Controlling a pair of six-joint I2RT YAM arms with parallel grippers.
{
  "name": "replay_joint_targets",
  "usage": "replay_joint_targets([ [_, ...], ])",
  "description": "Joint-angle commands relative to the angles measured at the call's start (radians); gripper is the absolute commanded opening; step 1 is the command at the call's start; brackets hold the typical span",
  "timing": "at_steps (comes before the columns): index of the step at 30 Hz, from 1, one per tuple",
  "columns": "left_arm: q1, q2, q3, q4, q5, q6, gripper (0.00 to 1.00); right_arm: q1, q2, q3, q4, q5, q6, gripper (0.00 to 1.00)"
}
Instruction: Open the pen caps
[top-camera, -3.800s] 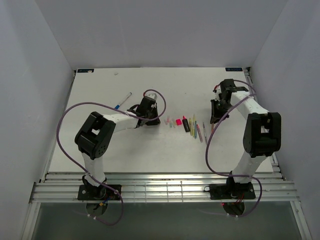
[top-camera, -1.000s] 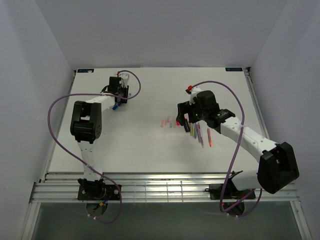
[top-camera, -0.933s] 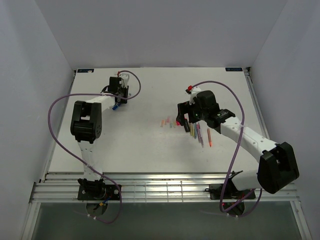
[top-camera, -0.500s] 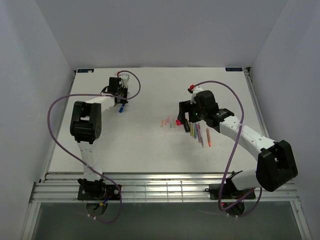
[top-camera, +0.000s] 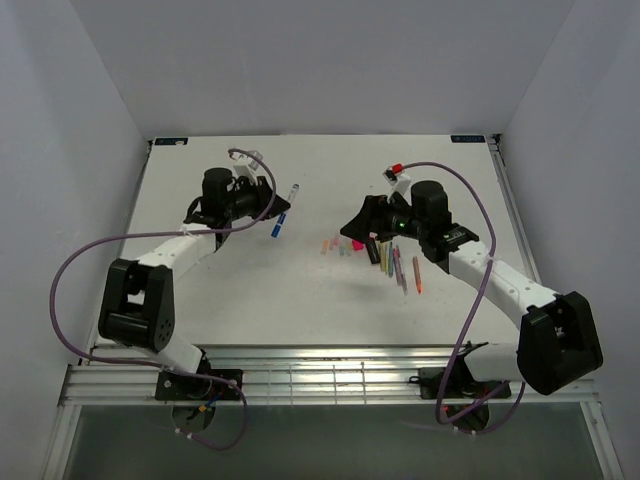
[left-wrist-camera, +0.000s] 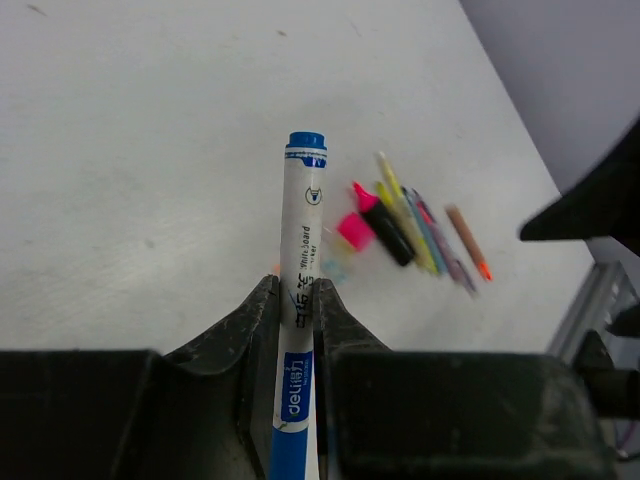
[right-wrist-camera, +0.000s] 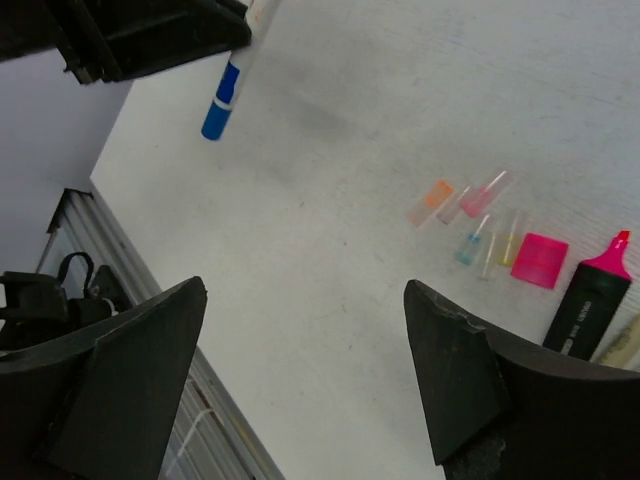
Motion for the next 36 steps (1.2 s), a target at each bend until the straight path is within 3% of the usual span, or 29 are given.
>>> replay_joint_targets([
  [1,-0.088,-0.107,-0.121,0.141,0.13,-0.145,0.0,0.009,-0.025,-0.045,0.157,-0.112,0.107,0.84],
  [3,-0.142,-0.162,-0.16,0.169,0.119,-0.176,0.0,0.018,-0.03,-0.065,0.186,-0.109,0.127,0.77],
  [12,-0.2,-0.251,-0.297,0.296,0.156,-0.305,0.0,0.064,-0.064,-0.128,0.312,-0.062,0.196,0.65],
  [22,-0.236,-0.268,-0.352,0.375,0.162,-0.359,0.0,0.096,-0.019,-0.18,0.485,-0.065,0.291,0.6],
  [36,-0.279,-0.294,-0.369,0.404,0.153,-0.388,0.0,0.138,0.076,-0.177,0.588,-0.042,0.359,0.51],
])
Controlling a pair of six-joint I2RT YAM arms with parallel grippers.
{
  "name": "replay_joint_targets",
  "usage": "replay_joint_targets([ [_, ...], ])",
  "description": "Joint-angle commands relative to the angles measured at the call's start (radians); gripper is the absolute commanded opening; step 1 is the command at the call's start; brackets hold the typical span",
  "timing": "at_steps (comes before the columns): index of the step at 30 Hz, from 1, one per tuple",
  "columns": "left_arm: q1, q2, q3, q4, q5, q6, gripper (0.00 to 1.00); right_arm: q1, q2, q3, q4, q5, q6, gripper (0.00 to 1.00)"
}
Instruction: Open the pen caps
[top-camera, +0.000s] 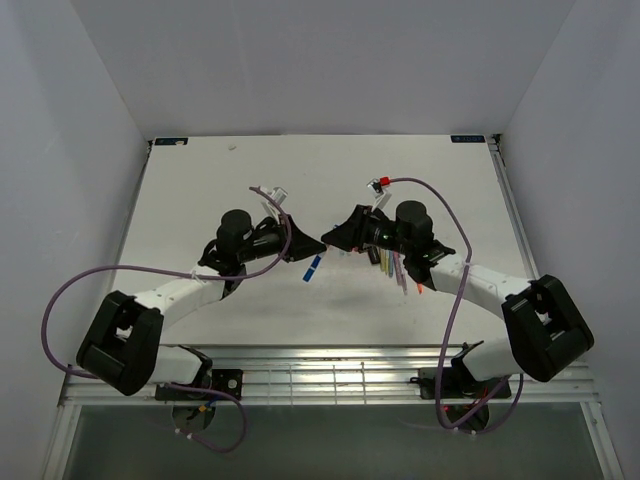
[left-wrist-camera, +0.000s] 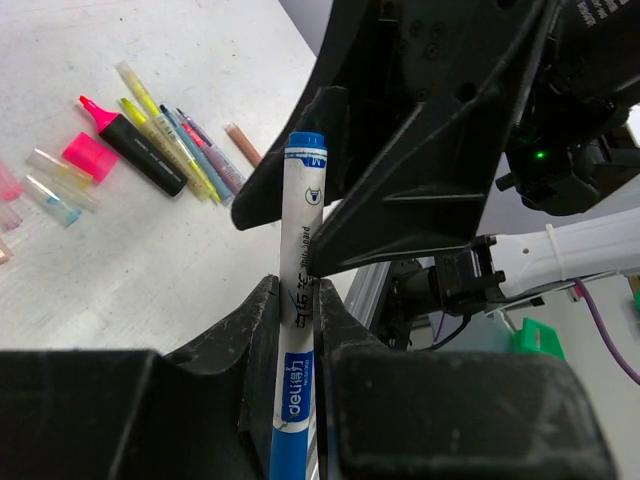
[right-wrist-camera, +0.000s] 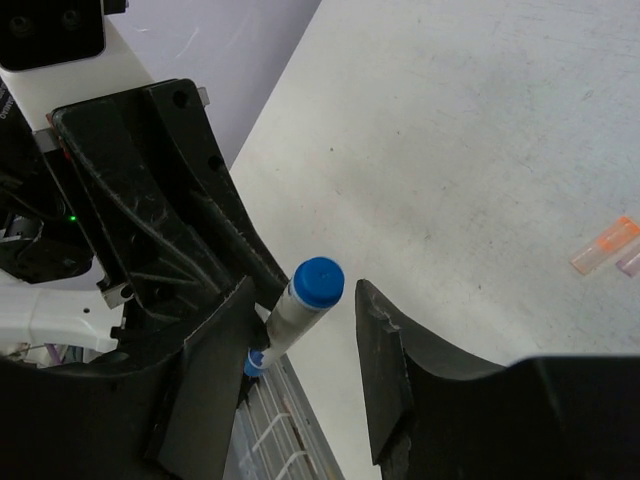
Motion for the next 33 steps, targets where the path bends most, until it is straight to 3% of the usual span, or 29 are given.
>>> replay_joint_targets([
  [1,-0.011,-0.054,-0.015,0.03,0.011,-0.012,0.0,0.01,0.017,-0.005,0.099,0.011,0.032,0.5],
  [4,-0.015,-0.069,-0.026,0.036,0.011,-0.018,0.0,0.014,0.038,0.008,0.113,-0.001,0.046,0.43],
  [7,-0.017,-0.08,-0.032,0.044,0.013,-0.018,0.0,0.018,0.057,0.007,0.142,-0.017,0.063,0.09],
  [9,-0.017,-0.091,-0.034,0.043,0.017,-0.007,0.02,0.019,0.051,-0.001,0.141,-0.006,0.066,0.08],
  [13,-0.015,-0.149,-0.075,0.02,-0.05,0.035,0.31,0.016,0.013,-0.005,0.098,0.014,0.063,0.08],
  [16,-0.015,-0.178,-0.101,0.001,-0.076,0.052,0.4,0.013,-0.021,0.005,0.043,0.024,0.045,0.08],
  [23,-0.017,-0.233,-0.153,-0.01,-0.061,0.08,0.47,0.005,-0.073,0.024,-0.071,0.061,-0.007,0.08],
  [33,-0.071,-0.206,-0.192,-0.013,-0.021,0.103,0.47,-0.001,-0.087,0.055,-0.079,0.043,-0.003,0.08],
])
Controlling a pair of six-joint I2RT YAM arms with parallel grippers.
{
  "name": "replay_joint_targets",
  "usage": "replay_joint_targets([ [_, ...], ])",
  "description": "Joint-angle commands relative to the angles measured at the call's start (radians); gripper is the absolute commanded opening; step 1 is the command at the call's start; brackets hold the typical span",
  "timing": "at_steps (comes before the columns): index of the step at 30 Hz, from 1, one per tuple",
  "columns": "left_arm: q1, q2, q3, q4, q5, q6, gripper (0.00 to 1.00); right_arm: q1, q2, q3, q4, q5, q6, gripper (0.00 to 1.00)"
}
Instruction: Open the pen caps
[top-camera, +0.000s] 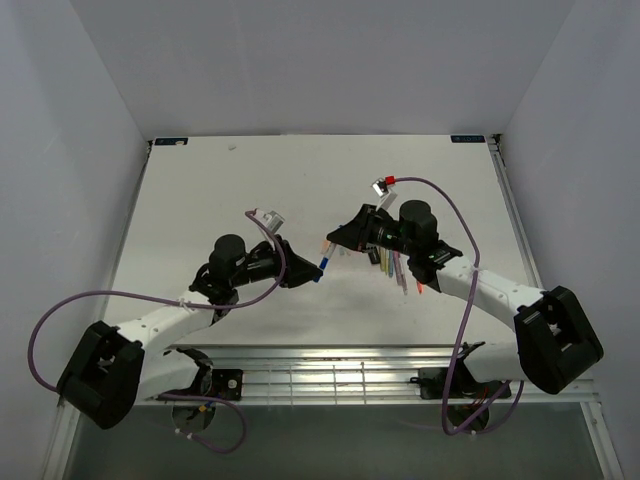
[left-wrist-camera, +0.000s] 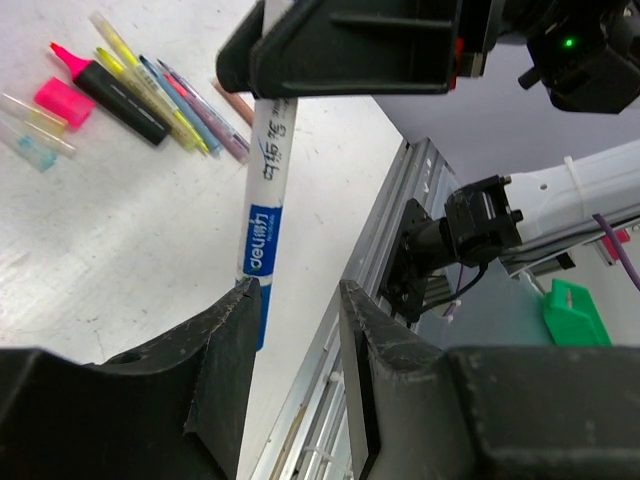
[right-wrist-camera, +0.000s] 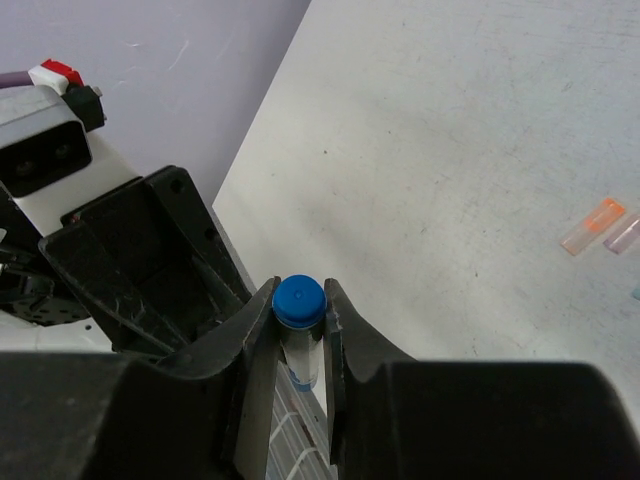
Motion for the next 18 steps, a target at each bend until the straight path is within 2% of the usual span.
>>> replay_joint_targets([
  [1,-0.019,-0.004,-0.012,-0.004,0.018,0.029,0.47,-0.005,-0.03,0.051,0.013,-0.008,-0.016,0.08],
  [9,-0.026,0.038,-0.014,-0.004,0.01,0.048,0.47,-0.01,-0.044,0.059,0.008,-0.022,-0.013,0.08],
  [14,-0.026,0.013,-0.031,-0.013,-0.062,0.048,0.46,-0.013,-0.053,0.06,-0.006,-0.024,-0.018,0.08],
  [18,-0.026,0.039,-0.019,-0.013,-0.036,0.057,0.47,-0.013,-0.053,0.057,-0.004,-0.025,-0.016,0.08],
])
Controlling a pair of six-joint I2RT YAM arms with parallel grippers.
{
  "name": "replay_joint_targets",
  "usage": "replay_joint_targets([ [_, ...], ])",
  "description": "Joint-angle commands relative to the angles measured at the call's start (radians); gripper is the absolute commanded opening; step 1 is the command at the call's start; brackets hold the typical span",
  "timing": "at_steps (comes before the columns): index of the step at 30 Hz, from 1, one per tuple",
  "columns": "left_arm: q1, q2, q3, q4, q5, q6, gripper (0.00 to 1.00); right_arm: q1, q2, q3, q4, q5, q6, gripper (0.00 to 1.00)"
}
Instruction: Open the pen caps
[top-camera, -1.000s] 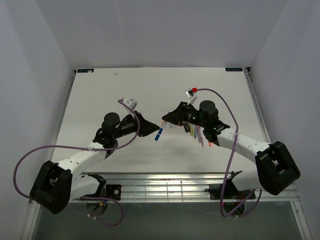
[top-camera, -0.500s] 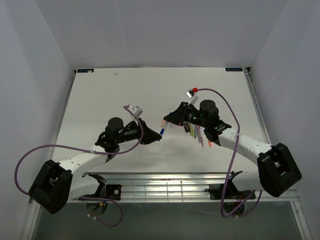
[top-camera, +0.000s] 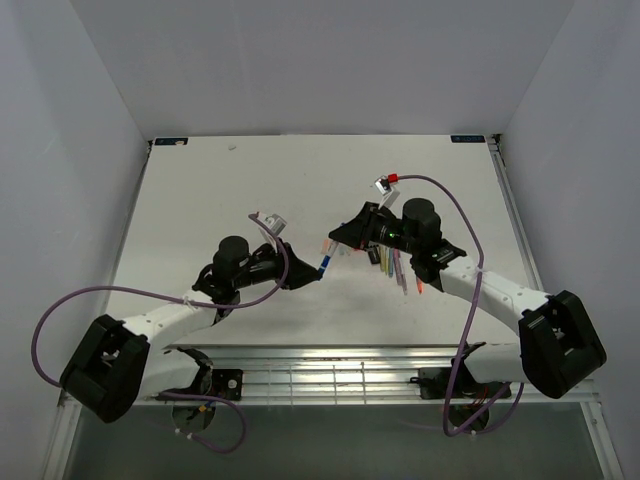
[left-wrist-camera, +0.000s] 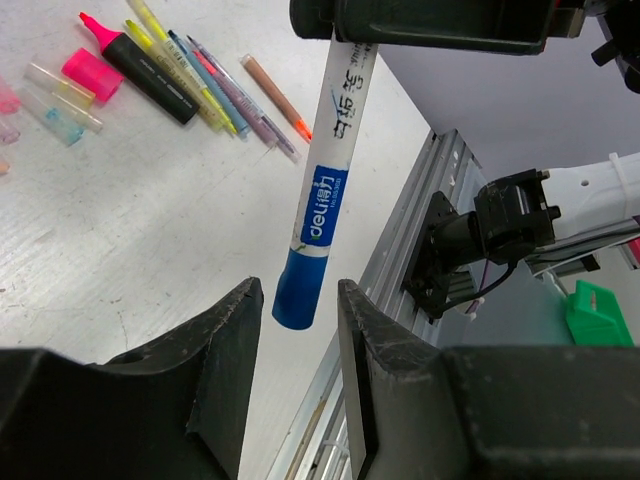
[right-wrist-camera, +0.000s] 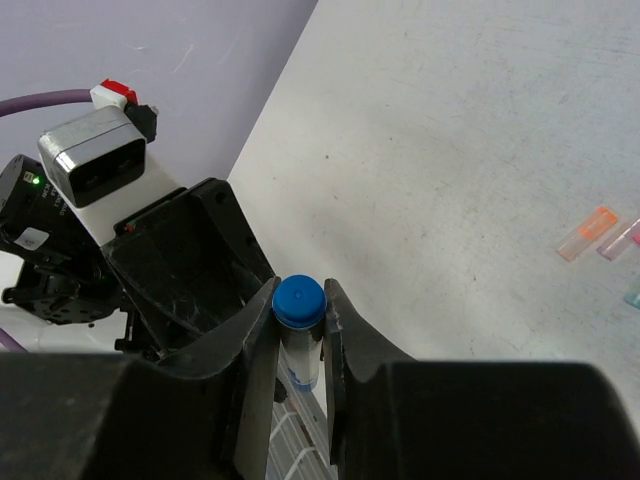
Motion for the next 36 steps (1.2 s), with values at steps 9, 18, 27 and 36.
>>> replay_joint_targets([
  [9,-0.02,0.069,0.04,-0.003,0.075,0.028,0.3,-0.002,-0.018,0.059,0.053,-0.03,0.018,0.08],
  [18,-0.021,0.074,0.052,-0.003,0.086,0.027,0.29,-0.002,-0.015,0.022,0.076,-0.05,0.026,0.08],
  [27,-0.021,0.06,0.061,0.006,0.083,0.028,0.41,-0.002,-0.001,0.01,0.101,-0.061,0.044,0.08],
  [36,-0.021,0.052,0.068,0.012,0.078,0.02,0.42,-0.002,0.002,0.001,0.096,-0.067,0.038,0.08],
])
